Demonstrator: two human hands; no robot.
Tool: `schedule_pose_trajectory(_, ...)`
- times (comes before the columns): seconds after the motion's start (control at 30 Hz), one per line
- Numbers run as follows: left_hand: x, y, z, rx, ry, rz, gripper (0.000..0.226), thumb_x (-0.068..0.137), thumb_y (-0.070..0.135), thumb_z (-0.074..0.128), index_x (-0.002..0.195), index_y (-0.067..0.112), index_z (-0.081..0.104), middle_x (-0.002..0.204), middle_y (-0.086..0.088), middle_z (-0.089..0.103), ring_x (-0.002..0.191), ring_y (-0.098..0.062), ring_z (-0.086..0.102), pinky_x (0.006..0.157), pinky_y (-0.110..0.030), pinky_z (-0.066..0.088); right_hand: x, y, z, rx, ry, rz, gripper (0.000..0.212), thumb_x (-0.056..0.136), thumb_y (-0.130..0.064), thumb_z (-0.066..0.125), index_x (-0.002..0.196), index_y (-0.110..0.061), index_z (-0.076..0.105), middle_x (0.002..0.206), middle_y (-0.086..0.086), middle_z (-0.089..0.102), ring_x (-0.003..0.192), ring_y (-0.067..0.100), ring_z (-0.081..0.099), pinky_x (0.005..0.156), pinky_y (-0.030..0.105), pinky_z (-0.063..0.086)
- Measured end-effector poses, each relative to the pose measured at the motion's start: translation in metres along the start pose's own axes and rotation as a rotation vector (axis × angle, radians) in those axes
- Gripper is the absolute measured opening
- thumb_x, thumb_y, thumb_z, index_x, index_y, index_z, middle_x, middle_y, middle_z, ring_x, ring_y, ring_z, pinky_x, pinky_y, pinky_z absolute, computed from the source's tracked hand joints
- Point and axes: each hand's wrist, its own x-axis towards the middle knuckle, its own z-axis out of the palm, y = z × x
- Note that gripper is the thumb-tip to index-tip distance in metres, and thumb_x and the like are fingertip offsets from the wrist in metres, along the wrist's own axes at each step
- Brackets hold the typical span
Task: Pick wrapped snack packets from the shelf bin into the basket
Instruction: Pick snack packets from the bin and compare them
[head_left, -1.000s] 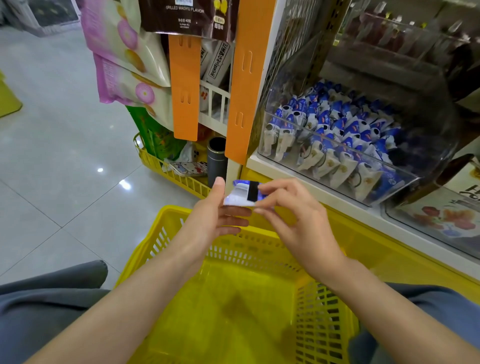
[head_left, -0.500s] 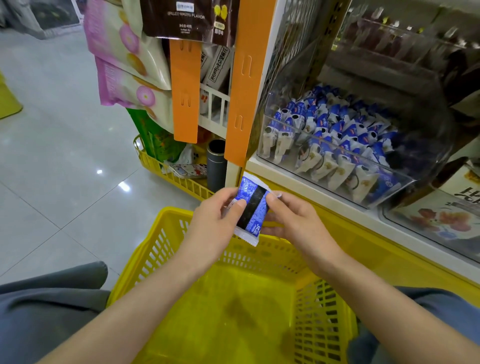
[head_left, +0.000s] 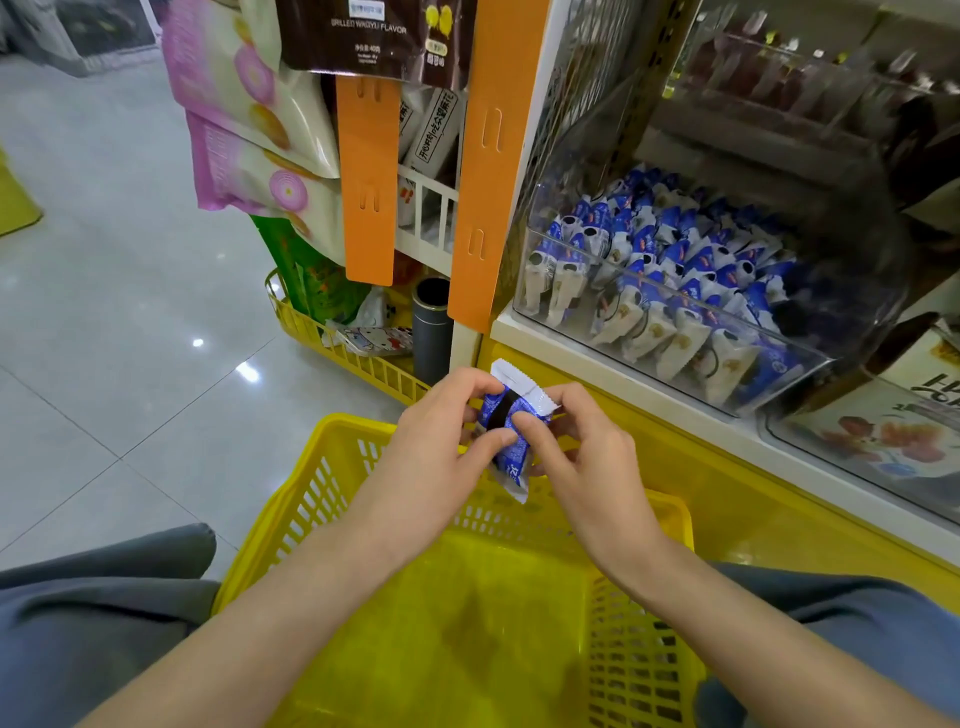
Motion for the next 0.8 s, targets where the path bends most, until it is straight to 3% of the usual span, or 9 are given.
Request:
schedule_pose_trajectory(0.1, -0.001, 0.005, 0.0, -0.072, 0.018, -0.028, 0.024, 0.084, 0.023, 0.064, 0.093, 0.038, 0.047, 0.101, 0.015, 0.061, 0.092, -0.002, 0.061, 0.075, -0.017, 0.052, -0.002, 0.001, -0.003, -0.183, 0.016, -0.111, 0.009, 0.088, -0.031, 0.057, 0.096, -0.028, 0.055, 0.087, -0.013, 0.06, 0.079, 0.004, 0.054, 0.064, 0.028, 0.049)
schedule_pose_trajectory(0.27, 0.0, 0.004, -0.005, -0.12, 0.034, -0.055, 0.023, 0.08, 0.023, 0.068, 0.089, 0.03, 0.047, 0.098, 0.01, 0.061, 0.087, -0.005, 0.061, 0.065, -0.014, 0.05, -0.002, -0.001, -0.004, -0.253, -0.026, -0.18, 0.019, 0.091, -0.026, 0.053, 0.106, -0.015, 0.058, 0.097, -0.003, 0.061, 0.083, 0.011, 0.057, 0.07, 0.036, 0.051)
schedule_pose_trajectory(0.43, 0.003, 0.002, -0.008, -0.03, 0.009, -0.014, 0.027, 0.083, 0.016, 0.066, 0.085, 0.033, 0.044, 0.094, 0.011, 0.06, 0.084, -0.002, 0.059, 0.062, -0.01, 0.047, -0.003, -0.005, -0.004, -0.242, -0.075, -0.182, 0.035, 0.09, -0.04, 0.038, 0.111, -0.018, 0.056, 0.1, -0.007, 0.059, 0.087, 0.007, 0.055, 0.071, 0.031, 0.049)
schedule_pose_trajectory(0.6, -0.002, -0.004, -0.004, 0.1, -0.004, 0.041, 0.022, 0.092, 0.017, 0.051, 0.097, 0.035, 0.039, 0.096, 0.009, 0.059, 0.086, -0.004, 0.058, 0.07, -0.019, 0.05, -0.005, -0.005, -0.003, -0.296, -0.072, -0.187, 0.026, 0.092, -0.039, 0.044, 0.108, -0.022, 0.055, 0.096, -0.009, 0.058, 0.082, 0.007, 0.057, 0.067, 0.033, 0.051)
schedule_pose_trajectory(0.7, -0.001, -0.008, -0.001, 0.142, 0.009, 0.047, 0.026, 0.093, 0.014, 0.047, 0.097, 0.037, 0.035, 0.092, 0.014, 0.057, 0.086, 0.005, 0.054, 0.064, -0.007, 0.042, -0.006, -0.006, -0.001, -0.39, -0.073, -0.205, 0.021, 0.094, -0.035, 0.046, 0.108, -0.02, 0.054, 0.098, -0.006, 0.058, 0.081, 0.012, 0.06, 0.065, 0.038, 0.052)
schedule_pose_trajectory(0.8, 0.0, -0.01, 0.002, 0.146, 0.035, 0.031, 0.029, 0.092, 0.01, 0.045, 0.097, 0.037, 0.034, 0.09, 0.012, 0.057, 0.084, 0.006, 0.052, 0.061, -0.007, 0.04, -0.005, -0.006, 0.001, -0.441, -0.076, -0.197, 0.023, 0.095, -0.035, 0.044, 0.11, -0.019, 0.052, 0.102, -0.004, 0.057, 0.083, 0.017, 0.061, 0.065, 0.04, 0.052)
